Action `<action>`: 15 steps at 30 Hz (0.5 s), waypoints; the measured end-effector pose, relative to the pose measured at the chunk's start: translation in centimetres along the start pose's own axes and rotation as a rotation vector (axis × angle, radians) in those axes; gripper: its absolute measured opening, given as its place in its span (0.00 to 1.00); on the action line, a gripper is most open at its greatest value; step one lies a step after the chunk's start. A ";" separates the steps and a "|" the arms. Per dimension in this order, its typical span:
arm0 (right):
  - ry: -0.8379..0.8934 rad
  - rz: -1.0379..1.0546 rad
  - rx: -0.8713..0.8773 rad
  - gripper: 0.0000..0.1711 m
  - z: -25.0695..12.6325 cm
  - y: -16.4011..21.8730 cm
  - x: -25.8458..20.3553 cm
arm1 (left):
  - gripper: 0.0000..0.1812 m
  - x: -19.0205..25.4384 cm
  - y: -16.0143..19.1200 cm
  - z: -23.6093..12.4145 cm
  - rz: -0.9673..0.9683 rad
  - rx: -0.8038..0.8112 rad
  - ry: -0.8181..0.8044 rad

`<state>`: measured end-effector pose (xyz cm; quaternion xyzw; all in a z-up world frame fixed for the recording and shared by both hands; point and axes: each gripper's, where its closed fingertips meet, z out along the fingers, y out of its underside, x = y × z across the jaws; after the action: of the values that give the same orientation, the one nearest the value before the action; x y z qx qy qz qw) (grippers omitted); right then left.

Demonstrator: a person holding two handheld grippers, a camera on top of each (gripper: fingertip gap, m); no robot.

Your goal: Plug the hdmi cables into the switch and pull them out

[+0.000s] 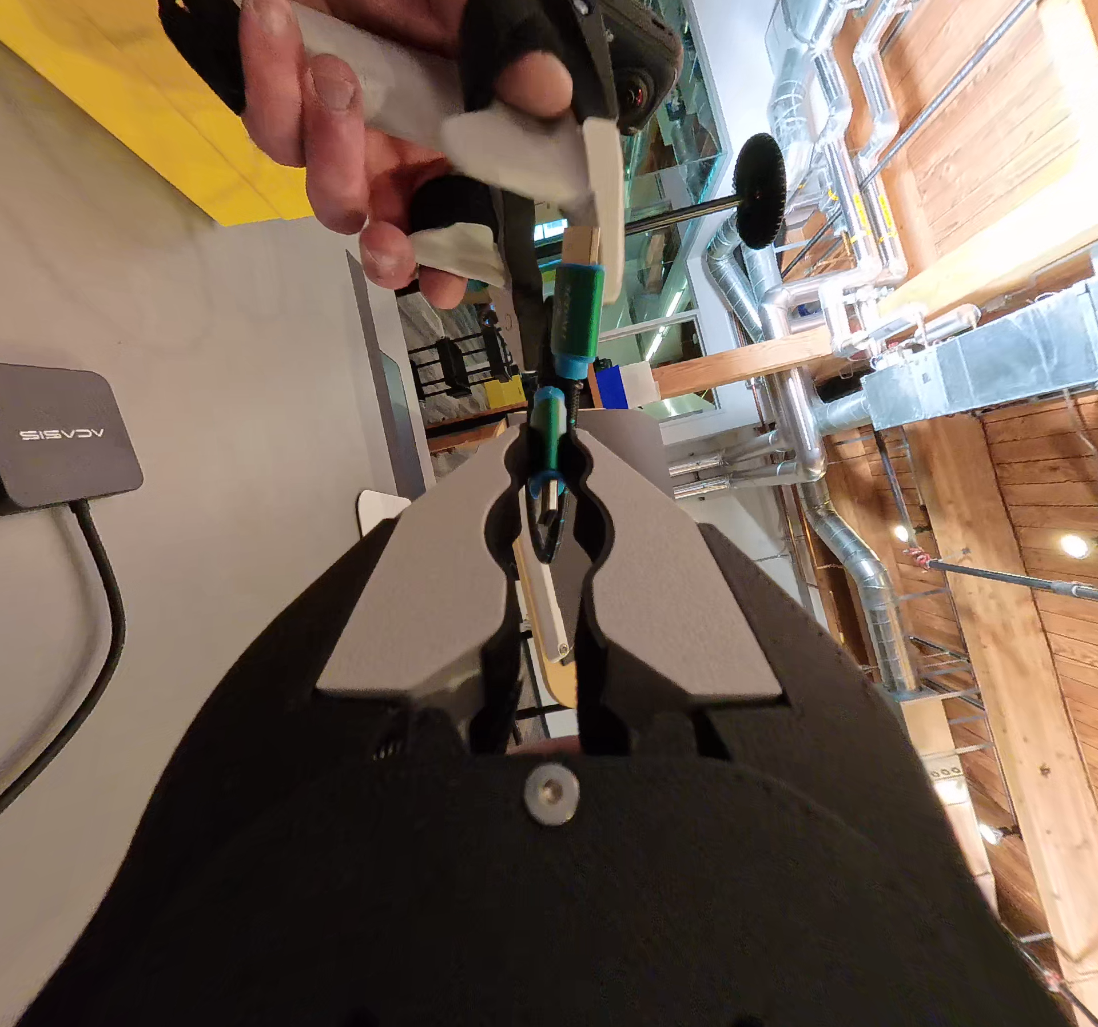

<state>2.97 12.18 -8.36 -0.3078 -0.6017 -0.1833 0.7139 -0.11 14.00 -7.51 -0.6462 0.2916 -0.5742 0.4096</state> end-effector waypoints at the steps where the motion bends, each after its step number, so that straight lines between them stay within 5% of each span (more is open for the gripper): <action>1: -0.002 -0.003 -0.002 0.05 0.0 0.1 -0.1 | 0.17 -0.7 0.3 0.1 0.005 -0.016 -0.042; 10: -0.100 0.048 -0.051 0.08 0.7 2.0 -2.5 | 0.03 0.2 -0.1 0.3 0.252 -0.036 -0.135; 15: -0.217 0.341 -0.004 0.08 0.0 2.1 -2.4 | 0.03 1.2 1.3 0.4 0.426 -0.182 -0.154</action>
<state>3.81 13.46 -11.11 -0.4244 -0.6138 -0.0269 0.6651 0.65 12.46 -8.06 -0.6463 0.4395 -0.3952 0.4826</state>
